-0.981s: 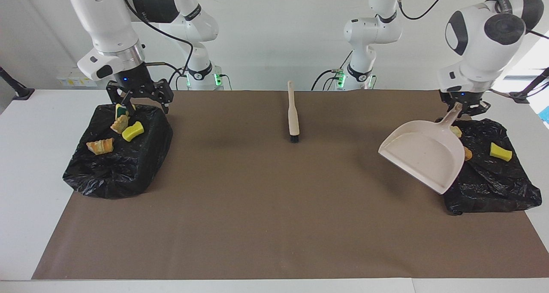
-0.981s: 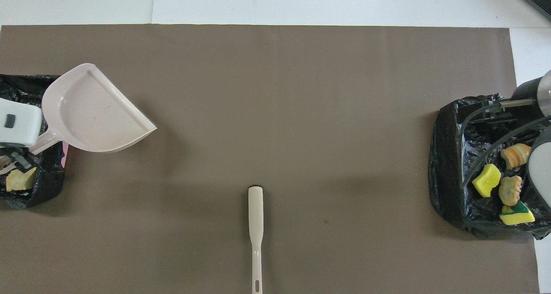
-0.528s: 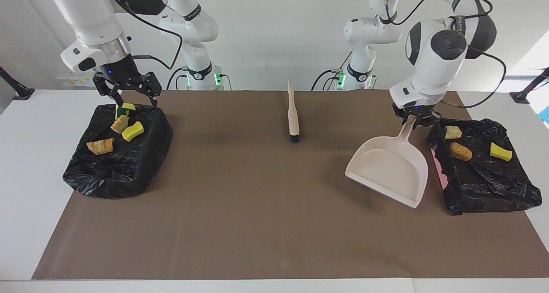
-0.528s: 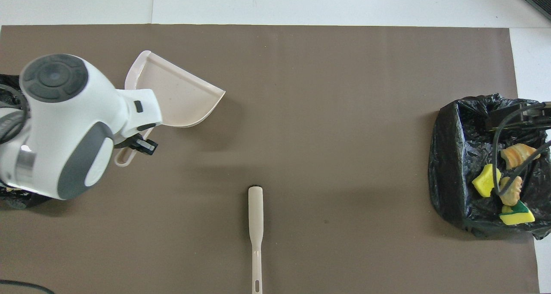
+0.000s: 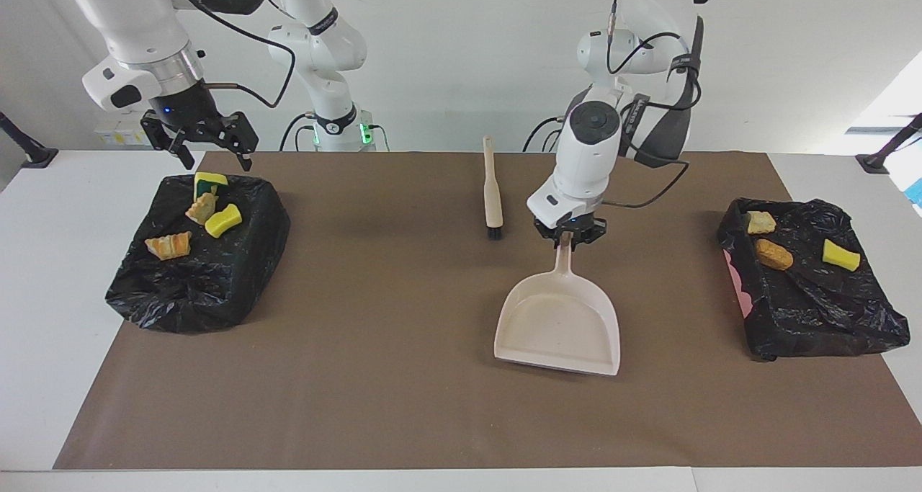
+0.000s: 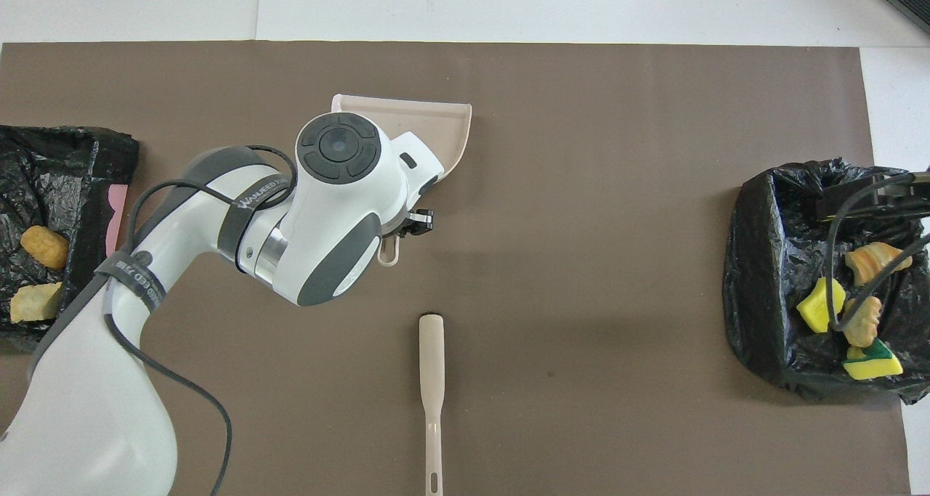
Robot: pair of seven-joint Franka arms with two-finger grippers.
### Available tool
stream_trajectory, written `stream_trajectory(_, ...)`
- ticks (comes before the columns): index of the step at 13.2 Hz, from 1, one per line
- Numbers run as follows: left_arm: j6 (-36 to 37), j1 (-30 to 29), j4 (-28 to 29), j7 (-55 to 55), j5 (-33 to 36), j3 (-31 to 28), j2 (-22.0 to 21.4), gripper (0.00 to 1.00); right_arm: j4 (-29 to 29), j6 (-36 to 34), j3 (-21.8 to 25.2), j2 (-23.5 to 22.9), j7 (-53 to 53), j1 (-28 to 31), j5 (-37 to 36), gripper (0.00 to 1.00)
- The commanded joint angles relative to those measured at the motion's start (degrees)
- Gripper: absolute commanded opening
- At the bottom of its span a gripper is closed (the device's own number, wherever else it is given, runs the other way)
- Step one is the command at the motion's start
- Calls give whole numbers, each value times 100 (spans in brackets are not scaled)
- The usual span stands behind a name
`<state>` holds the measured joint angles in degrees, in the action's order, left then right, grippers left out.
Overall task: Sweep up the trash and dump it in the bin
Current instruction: 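Place the dustpan at the table center with the left gripper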
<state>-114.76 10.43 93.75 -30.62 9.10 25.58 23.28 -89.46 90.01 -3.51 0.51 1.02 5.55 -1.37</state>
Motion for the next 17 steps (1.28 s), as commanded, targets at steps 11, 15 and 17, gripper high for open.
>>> stream_trajectory(11, -117, 504, -841, -489, 250, -53, 933, 34, 42, -511, -44, 64, -304, 17, 5, 100)
stream_trajectory(15, -38, 469, -771, -445, 277, -88, 732, 78, 42, -502, -44, 64, -304, 25, 5, 100)
stream_trajectory(17, -3, 460, -491, -427, 276, -175, 355, 100, 42, -519, -44, 64, -304, 17, 14, 100)
